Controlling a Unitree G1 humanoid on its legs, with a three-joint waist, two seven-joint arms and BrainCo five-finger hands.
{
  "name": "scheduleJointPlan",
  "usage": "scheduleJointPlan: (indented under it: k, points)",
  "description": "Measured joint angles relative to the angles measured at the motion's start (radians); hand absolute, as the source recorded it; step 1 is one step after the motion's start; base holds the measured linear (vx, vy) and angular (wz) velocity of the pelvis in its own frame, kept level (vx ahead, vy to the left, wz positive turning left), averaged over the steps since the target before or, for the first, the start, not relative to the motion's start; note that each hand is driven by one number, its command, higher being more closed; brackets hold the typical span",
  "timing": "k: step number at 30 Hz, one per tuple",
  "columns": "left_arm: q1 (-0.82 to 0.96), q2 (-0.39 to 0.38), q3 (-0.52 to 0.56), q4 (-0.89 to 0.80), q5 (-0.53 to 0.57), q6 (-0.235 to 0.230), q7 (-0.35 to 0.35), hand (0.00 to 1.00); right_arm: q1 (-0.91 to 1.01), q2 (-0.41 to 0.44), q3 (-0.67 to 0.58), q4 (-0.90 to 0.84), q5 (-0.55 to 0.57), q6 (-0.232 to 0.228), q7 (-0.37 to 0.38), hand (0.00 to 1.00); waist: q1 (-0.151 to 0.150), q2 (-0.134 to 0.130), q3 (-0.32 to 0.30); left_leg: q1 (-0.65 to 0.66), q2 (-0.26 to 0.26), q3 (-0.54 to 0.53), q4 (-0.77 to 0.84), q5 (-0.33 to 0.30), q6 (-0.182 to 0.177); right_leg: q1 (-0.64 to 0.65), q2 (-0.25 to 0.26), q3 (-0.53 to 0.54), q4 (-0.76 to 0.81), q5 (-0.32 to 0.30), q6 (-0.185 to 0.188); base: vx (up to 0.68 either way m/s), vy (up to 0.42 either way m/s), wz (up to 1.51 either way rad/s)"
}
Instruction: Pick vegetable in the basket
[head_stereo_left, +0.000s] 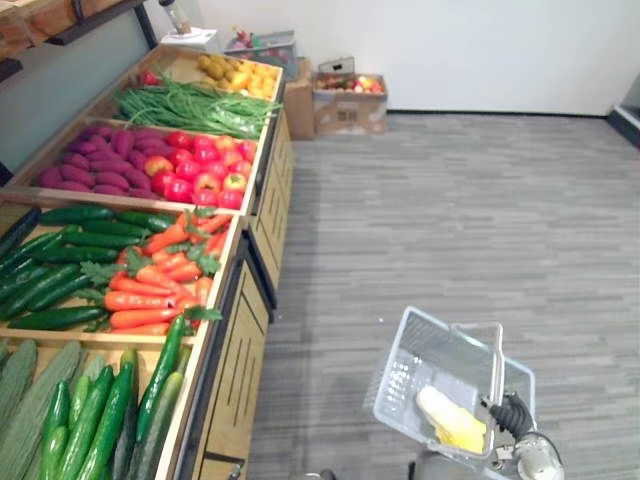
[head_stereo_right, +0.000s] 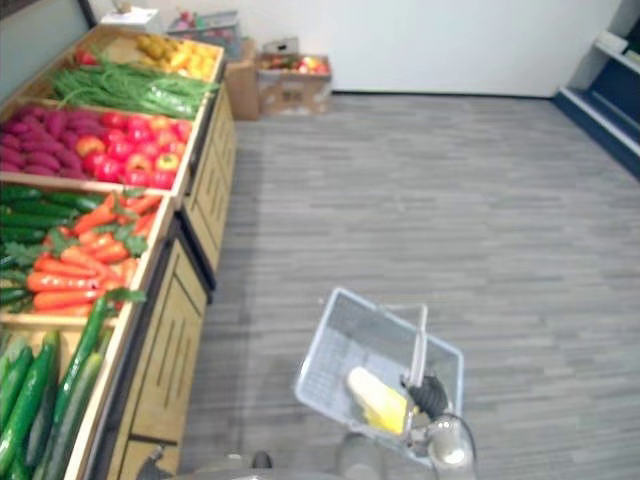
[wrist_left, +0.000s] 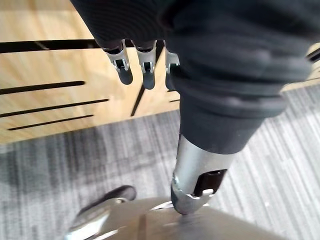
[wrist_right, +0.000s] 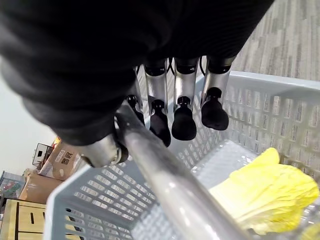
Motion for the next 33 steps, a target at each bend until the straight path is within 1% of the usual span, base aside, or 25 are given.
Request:
scheduleJointPlan:
  k: [1, 3, 6, 7, 8, 9, 10, 11, 12, 13, 16, 17, 18, 19, 21, 22, 23, 24, 25, 27, 28, 29, 31, 32, 33]
  points:
    - [0.003, -0.003, 0.005, -0.010, -0.003, 0.001, 0.000, 0.00, 0.004, 0.000, -0.017, 0.001, 0.000, -0.001, 0.000, 1.00, -0.003, -0.002, 0.002, 0.030, 0.000, -0.009, -0.007, -0.013, -0.007, -0.022, 0.007, -0.051, -0.147, -0.019, -0.018, 0.30, -0.050, 0.33]
    - [0.002, -0.009, 0.012, -0.020, -0.013, 0.000, 0.000, 0.00, 0.004, 0.001, -0.024, 0.001, 0.000, -0.001, -0.001, 1.00, -0.005, 0.001, 0.008, 0.044, 0.003, -0.027, -0.003, -0.031, -0.014, -0.027, 0.003, -0.075, -0.267, -0.020, -0.019, 0.19, -0.047, 0.25]
    - [-0.016, -0.028, 0.038, -0.027, -0.031, 0.000, 0.000, 0.00, 0.006, 0.029, -0.046, -0.001, 0.003, 0.000, -0.006, 1.00, -0.003, 0.011, 0.015, 0.054, 0.036, -0.074, 0.022, -0.084, -0.058, -0.017, -0.005, -0.069, -0.630, 0.005, 0.003, 0.26, -0.146, 0.33]
    - [-0.022, -0.031, 0.043, -0.027, -0.030, 0.000, 0.000, 0.00, 0.003, 0.037, -0.058, -0.003, 0.004, 0.000, -0.008, 1.00, -0.002, 0.012, 0.016, 0.054, 0.045, -0.081, 0.035, -0.098, -0.069, -0.017, -0.010, -0.064, -0.679, 0.017, 0.000, 0.36, -0.305, 0.33]
    - [-0.021, -0.032, 0.047, -0.030, -0.030, 0.000, 0.001, 0.00, 0.004, 0.041, -0.066, -0.008, 0.004, 0.000, -0.012, 1.00, 0.005, 0.012, 0.018, 0.062, 0.067, -0.100, 0.059, -0.143, -0.093, -0.017, -0.025, -0.046, -0.759, 0.050, 0.000, 0.32, -0.300, 0.25]
    - [-0.021, -0.034, 0.053, -0.030, -0.029, 0.000, 0.001, 0.00, 0.005, 0.041, -0.068, -0.008, 0.004, 0.001, -0.013, 1.00, 0.008, 0.011, 0.020, 0.073, 0.077, -0.109, 0.067, -0.162, -0.107, -0.014, -0.034, -0.049, -0.771, 0.079, 0.007, 0.44, -0.444, 0.29]
    - [-0.022, -0.048, 0.073, -0.029, -0.028, 0.000, 0.002, 0.00, 0.008, 0.040, -0.078, -0.008, 0.002, 0.004, -0.019, 1.00, 0.011, 0.013, 0.021, 0.098, 0.105, -0.123, 0.070, -0.191, -0.137, 0.004, -0.027, -0.082, -0.749, 0.169, 0.024, 0.33, -0.354, 0.23]
    - [-0.024, -0.049, 0.080, -0.028, -0.028, 0.000, 0.001, 0.00, 0.016, 0.037, -0.085, -0.008, 0.001, 0.005, -0.020, 1.00, 0.009, 0.017, 0.024, 0.108, 0.122, -0.137, 0.067, -0.200, -0.151, 0.005, -0.016, -0.096, -0.721, 0.179, 0.026, 0.42, -0.436, 0.45]
    - [-0.030, -0.065, 0.079, -0.023, -0.027, -0.002, -0.001, 0.00, 0.023, 0.036, -0.106, -0.011, 0.001, 0.006, -0.027, 1.00, 0.009, 0.051, 0.021, 0.120, 0.148, -0.162, 0.057, -0.201, -0.157, -0.012, 0.002, -0.128, -0.640, 0.116, 0.003, 0.40, -0.370, 0.44]
    - [-0.031, -0.073, 0.083, -0.021, -0.027, -0.005, 0.000, 0.00, 0.020, 0.035, -0.125, -0.011, 0.001, 0.012, -0.032, 1.00, 0.010, 0.056, 0.020, 0.133, 0.157, -0.183, 0.047, -0.164, -0.167, -0.036, 0.003, -0.138, -0.564, 0.058, -0.018, 0.40, -0.351, 0.40]
    - [-0.027, -0.091, 0.092, -0.012, -0.030, -0.005, 0.000, 0.00, 0.033, 0.037, -0.136, -0.003, 0.001, 0.015, -0.032, 1.00, 0.008, 0.078, 0.008, 0.134, 0.180, -0.231, 0.093, -0.089, -0.164, -0.004, 0.008, -0.185, -0.515, -0.027, -0.042, 0.38, -0.326, 0.29]
    - [-0.024, -0.092, 0.093, -0.013, -0.031, -0.006, 0.000, 0.00, 0.036, 0.038, -0.137, 0.001, 0.002, 0.017, -0.032, 1.00, 0.008, 0.081, 0.006, 0.115, 0.184, -0.247, 0.131, -0.077, -0.166, 0.011, 0.011, -0.196, -0.518, -0.039, -0.047, 0.32, -0.269, 0.41]
    - [-0.023, -0.093, 0.102, -0.012, -0.034, -0.010, 0.000, 0.00, 0.043, 0.038, -0.138, 0.002, 0.004, 0.022, -0.031, 1.00, 0.003, 0.083, 0.005, 0.072, 0.190, -0.276, 0.231, -0.062, -0.172, 0.040, 0.015, -0.215, -0.530, -0.052, -0.055, 0.36, -0.298, 0.41]
    - [-0.020, -0.098, 0.115, -0.013, -0.040, -0.014, 0.000, 0.00, 0.054, 0.038, -0.134, 0.004, 0.009, 0.025, -0.027, 1.00, 0.006, 0.084, 0.005, -0.022, 0.196, -0.310, 0.437, 0.007, -0.198, 0.094, 0.028, -0.240, -0.556, -0.069, -0.070, 0.29, -0.240, 0.35]
    - [-0.017, -0.097, 0.121, -0.019, -0.067, -0.018, 0.002, 0.00, 0.066, 0.036, -0.125, 0.006, 0.010, 0.025, -0.020, 1.00, 0.014, 0.079, 0.007, -0.110, 0.205, -0.309, 0.652, 0.120, -0.214, 0.166, 0.047, -0.249, -0.588, -0.084, -0.094, 0.32, -0.220, 0.07]
    - [-0.016, -0.096, 0.120, -0.020, -0.071, -0.021, 0.001, 0.00, 0.063, 0.030, -0.120, 0.008, 0.010, 0.025, -0.020, 1.00, 0.025, 0.077, 0.007, -0.159, 0.209, -0.280, 0.768, 0.096, -0.199, 0.206, 0.056, -0.249, -0.607, -0.096, -0.110, 0.28, -0.151, -0.15]
    - [-0.017, -0.094, 0.118, -0.022, -0.071, -0.022, 0.001, 0.00, 0.062, 0.027, -0.117, 0.010, 0.009, 0.025, -0.020, 1.00, 0.030, 0.075, 0.007, -0.182, 0.208, -0.256, 0.809, 0.077, -0.191, 0.229, 0.059, -0.247, -0.620, -0.102, -0.120, 0.28, -0.104, -0.17]
    - [-0.018, -0.087, 0.118, -0.025, -0.071, -0.021, 0.001, 0.00, 0.064, 0.024, -0.117, 0.016, 0.009, 0.026, -0.020, 1.00, 0.036, 0.067, 0.009, -0.226, 0.208, -0.198, 0.850, 0.039, -0.165, 0.276, 0.061, -0.246, -0.655, -0.107, -0.125, 0.23, -0.063, -0.07]
    - [-0.015, -0.086, 0.121, -0.026, -0.072, -0.022, 0.002, 0.00, 0.064, 0.021, -0.118, 0.021, 0.009, 0.026, -0.020, 1.00, 0.038, 0.059, 0.009, -0.252, 0.208, -0.151, 0.849, 0.010, -0.148, 0.307, 0.055, -0.246, -0.678, -0.104, -0.120, 0.33, -0.046, -0.04]
    - [-0.014, -0.084, 0.122, -0.032, -0.077, -0.021, 0.002, 0.00, 0.055, 0.012, -0.137, 0.035, 0.009, 0.026, -0.021, 1.00, 0.044, 0.053, 0.010, -0.293, 0.202, -0.071, 0.758, -0.032, -0.141, 0.352, 0.040, -0.247, -0.705, -0.101, -0.114, 0.29, 0.014, -0.06]
    - [-0.014, -0.082, 0.121, -0.032, -0.079, -0.021, 0.003, 0.00, 0.042, 0.004, -0.156, 0.062, 0.007, 0.027, -0.022, 1.00, 0.046, 0.048, 0.010, -0.302, 0.180, -0.034, 0.624, -0.040, -0.145, 0.371, 0.023, -0.248, -0.724, -0.098, -0.109, 0.28, 0.083, -0.06]
    - [-0.013, -0.082, 0.120, -0.032, -0.078, -0.020, 0.003, 0.00, 0.038, -0.003, -0.190, 0.073, 0.003, 0.028, -0.025, 1.00, 0.045, 0.046, 0.009, -0.291, 0.150, 0.020, 0.389, -0.014, -0.131, 0.393, 0.001, -0.255, -0.742, -0.097, -0.092, 0.29, 0.100, 0.00]
    - [-0.011, -0.082, 0.119, -0.031, -0.076, -0.020, 0.004, 0.00, 0.041, -0.006, -0.223, 0.073, -0.001, 0.031, -0.035, 1.00, 0.038, 0.047, 0.009, -0.277, 0.129, 0.053, 0.212, 0.060, -0.127, 0.416, -0.008, -0.264, -0.759, -0.101, -0.070, 0.27, 0.130, 0.13]
    - [-0.005, -0.086, 0.119, -0.032, -0.076, -0.020, 0.003, 0.00, 0.049, -0.017, -0.251, 0.069, -0.001, 0.044, -0.040, 1.00, 0.036, 0.052, 0.006, -0.273, 0.111, 0.065, 0.049, 0.180, -0.126, 0.436, -0.007, -0.269, -0.765, -0.119, -0.040, 0.30, 0.187, 0.14]
    - [0.001, -0.089, 0.118, -0.032, -0.075, -0.019, 0.003, 0.00, 0.055, -0.025, -0.258, 0.063, -0.001, 0.048, -0.042, 1.00, 0.036, 0.062, 0.000, -0.271, 0.107, 0.064, 0.008, 0.214, -0.121, 0.443, 0.002, -0.268, -0.765, -0.131, -0.026, 0.38, 0.272, 0.07]
